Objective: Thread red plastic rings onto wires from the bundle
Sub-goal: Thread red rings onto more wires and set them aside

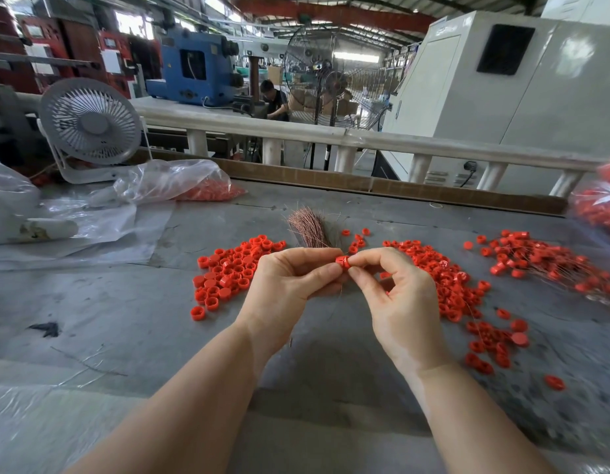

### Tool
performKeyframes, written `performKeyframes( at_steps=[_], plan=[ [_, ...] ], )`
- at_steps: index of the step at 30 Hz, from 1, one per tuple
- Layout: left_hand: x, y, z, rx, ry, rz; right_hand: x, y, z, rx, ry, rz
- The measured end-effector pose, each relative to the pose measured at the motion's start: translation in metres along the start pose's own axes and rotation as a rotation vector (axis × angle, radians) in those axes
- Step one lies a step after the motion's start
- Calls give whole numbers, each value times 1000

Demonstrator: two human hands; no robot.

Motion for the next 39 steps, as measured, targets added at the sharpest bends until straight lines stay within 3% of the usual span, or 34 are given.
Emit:
performKeyframes(
  at_steps=[11, 39],
  plan=[
    [4, 0, 2, 27, -60, -38, 1, 0, -1, 6, 16, -11],
    [0, -1, 3, 48, 63, 26, 11, -2, -2, -7, -145, -111]
  ],
)
Point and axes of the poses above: each hand's wrist, its own y-axis towards the middle knuckle, its own z-axis out of the palm, x = y × z, the point moved 7 cm from there along y, towards the middle knuckle, and after that the axes turned 7 degrees about z, right-handed, at the moved point
